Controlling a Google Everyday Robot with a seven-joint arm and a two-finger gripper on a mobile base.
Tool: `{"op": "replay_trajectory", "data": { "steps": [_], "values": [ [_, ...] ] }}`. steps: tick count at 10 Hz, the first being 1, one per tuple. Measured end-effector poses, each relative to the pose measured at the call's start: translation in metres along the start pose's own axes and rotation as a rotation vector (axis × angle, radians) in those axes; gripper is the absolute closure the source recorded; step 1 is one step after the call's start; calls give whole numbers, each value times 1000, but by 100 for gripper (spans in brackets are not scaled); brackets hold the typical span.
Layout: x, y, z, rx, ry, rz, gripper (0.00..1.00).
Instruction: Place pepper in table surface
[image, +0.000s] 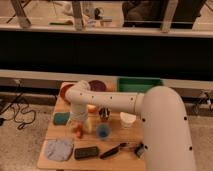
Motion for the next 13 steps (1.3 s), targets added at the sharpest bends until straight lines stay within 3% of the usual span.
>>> {"op": "replay_trajectory", "data": {
  "steps": [4, 10, 11, 13],
  "values": [
    [-3, -1, 12, -29, -29, -15, 20],
    [-3, -1, 16, -34, -40, -22, 21],
    [-4, -1, 17, -34, -42, -23, 25],
    [-3, -1, 19, -33, -47, -25, 45]
  ]
}}
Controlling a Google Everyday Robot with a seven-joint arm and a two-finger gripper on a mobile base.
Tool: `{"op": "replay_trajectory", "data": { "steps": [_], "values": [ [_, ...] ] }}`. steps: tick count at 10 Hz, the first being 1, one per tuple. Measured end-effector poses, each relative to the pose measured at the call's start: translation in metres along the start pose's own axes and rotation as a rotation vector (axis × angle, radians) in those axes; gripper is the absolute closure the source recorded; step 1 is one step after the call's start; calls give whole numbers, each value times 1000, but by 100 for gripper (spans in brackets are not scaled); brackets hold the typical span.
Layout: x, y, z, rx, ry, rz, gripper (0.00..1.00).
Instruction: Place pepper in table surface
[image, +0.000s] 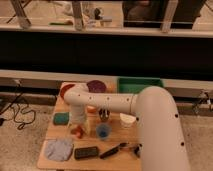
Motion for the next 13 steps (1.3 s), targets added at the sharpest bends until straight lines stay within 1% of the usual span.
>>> {"op": "replay_trajectory", "data": {
  "steps": [2, 3, 4, 6, 7, 8, 9, 13],
  "values": [
    [0, 0, 1, 2, -5, -2, 59],
    [0, 0, 2, 3, -8, -3, 71],
    [-1, 0, 2, 4, -10, -5, 76],
    [-2, 1, 3, 6, -13, -6, 80],
    [-2, 0, 2, 11, -12, -6, 84],
    [-3, 0, 0, 20, -5, -6, 93],
    [-5, -1, -6, 35, 11, -7, 100],
    [-15, -8, -29, 77, 61, -26, 100]
  ]
}}
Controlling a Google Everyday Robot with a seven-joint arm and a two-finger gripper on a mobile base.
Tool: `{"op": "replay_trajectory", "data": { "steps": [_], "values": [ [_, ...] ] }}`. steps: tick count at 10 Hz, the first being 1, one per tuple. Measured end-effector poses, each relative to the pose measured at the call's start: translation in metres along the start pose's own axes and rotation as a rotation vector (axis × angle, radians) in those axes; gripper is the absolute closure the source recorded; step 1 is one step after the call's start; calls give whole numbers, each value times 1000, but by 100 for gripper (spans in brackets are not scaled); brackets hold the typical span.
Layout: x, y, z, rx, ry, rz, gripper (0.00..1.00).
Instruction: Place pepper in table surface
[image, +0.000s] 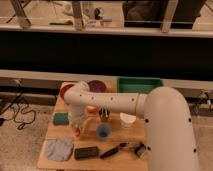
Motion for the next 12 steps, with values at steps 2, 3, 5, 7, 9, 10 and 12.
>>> {"op": "replay_trajectory", "data": {
  "steps": [2, 3, 5, 7, 9, 10, 12],
  "values": [
    [-3, -5, -6, 16, 16, -11, 100],
    [-6, -9, -14, 30, 33, -21, 100],
    [-10, -14, -27, 49, 60, -38, 100],
    [-15, -20, -38, 65, 88, -55, 100],
    [-16, -20, -43, 75, 102, -61, 100],
    [-17, -21, -42, 77, 104, -64, 100],
    [-17, -22, -39, 74, 100, -66, 100]
  ]
}}
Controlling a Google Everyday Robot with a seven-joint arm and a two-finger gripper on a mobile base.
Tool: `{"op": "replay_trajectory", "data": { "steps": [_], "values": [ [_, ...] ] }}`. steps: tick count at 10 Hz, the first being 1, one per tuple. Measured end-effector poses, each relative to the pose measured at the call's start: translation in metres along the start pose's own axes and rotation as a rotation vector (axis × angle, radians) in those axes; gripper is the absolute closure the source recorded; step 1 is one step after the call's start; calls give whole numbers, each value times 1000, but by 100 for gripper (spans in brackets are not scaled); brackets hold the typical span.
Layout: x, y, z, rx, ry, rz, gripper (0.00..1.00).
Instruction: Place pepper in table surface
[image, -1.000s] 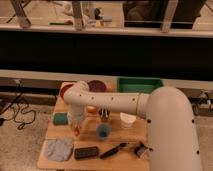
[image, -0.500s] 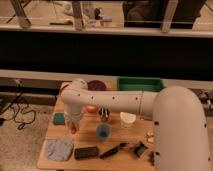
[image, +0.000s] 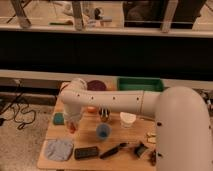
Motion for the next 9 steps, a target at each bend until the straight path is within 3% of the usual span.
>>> {"op": "replay_trajectory", "data": {
  "steps": [9],
  "values": [
    [17, 24, 42, -76, -82, 57, 100]
  ]
}}
